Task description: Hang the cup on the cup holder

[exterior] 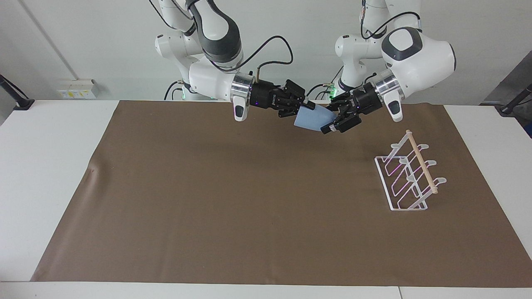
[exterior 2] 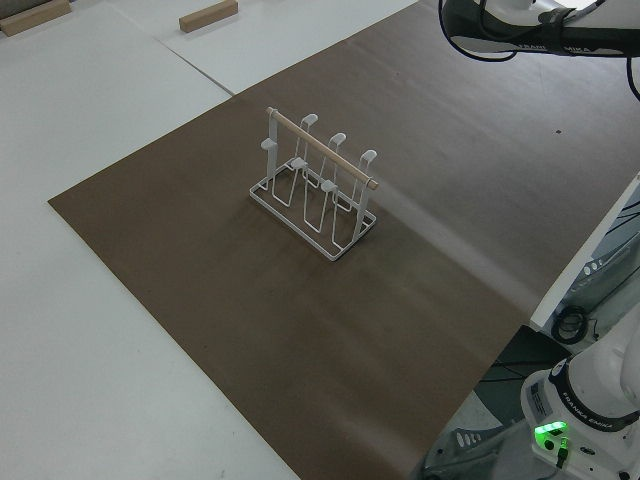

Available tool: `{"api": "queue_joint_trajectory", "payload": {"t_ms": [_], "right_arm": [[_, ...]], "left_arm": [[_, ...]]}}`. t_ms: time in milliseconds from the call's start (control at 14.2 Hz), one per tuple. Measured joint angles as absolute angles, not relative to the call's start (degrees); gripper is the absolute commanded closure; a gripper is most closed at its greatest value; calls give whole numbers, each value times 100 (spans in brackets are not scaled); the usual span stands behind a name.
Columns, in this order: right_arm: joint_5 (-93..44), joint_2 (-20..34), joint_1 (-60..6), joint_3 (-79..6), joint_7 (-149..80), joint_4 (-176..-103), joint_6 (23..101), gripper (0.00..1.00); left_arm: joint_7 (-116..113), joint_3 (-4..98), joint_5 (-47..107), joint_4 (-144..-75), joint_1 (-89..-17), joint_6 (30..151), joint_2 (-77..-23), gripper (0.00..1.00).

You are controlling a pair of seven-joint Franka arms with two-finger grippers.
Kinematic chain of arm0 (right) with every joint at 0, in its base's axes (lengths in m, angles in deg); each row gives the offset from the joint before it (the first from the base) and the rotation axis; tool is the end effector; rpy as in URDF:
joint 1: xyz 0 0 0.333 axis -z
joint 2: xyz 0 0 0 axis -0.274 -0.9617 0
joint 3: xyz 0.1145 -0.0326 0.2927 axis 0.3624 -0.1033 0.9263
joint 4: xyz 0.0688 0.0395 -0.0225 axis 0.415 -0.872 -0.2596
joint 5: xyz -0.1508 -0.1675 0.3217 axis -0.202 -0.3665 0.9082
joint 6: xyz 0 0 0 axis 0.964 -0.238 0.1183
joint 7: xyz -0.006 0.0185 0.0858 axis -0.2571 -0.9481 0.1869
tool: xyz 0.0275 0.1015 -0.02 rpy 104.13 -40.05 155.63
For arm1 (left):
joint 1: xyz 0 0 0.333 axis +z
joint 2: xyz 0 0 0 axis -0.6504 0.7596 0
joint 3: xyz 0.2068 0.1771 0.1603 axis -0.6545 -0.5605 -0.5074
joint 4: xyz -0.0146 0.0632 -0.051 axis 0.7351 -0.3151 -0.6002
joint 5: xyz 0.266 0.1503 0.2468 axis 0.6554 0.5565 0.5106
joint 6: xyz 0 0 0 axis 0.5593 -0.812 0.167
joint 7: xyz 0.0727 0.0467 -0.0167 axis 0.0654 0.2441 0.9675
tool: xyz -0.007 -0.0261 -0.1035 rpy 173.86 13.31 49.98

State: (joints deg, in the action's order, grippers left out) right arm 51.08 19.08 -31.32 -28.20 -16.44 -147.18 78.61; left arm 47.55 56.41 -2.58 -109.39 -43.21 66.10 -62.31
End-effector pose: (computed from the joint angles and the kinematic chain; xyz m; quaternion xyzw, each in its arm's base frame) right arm 0.5184 0.3234 0.5133 -0.7296 0.1139 -0.0727 0.6704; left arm 0.5352 -0.1993 0.5564 0.7238 0.5189 -0.2440 0.3839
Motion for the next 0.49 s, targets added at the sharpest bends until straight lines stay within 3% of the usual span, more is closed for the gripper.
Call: {"api": "queue_joint_trajectory", "payload": {"t_ms": [71,141,283,353,495], "right_arm": [[5108,1908,-3132,-2820,-1644,-14718,7861,100],[5109,1908,-3132,-2820,-1644,-14718,7861,100],[5110,1908,-3131,-2820,-1644,-14718,7861,100],[5114,1909,-3127,-2827,-1644,-14716,7880,100],[5116,1913,-3125,-2836,-1644,-14719,7874,100]], "left_arm": [[4756,5639,-258,-10927,-4321,6608,-6235,5],[4759,5638,-258,-10921,-4321,6605,-6238,25],[4760,5639,-258,-10919,-4321,6601,-6239,95],[4760,5637,-257,-10921,-4321,6576,-6239,100],[4753,5631,-257,-10917,-4321,6569,-6239,100]]}}
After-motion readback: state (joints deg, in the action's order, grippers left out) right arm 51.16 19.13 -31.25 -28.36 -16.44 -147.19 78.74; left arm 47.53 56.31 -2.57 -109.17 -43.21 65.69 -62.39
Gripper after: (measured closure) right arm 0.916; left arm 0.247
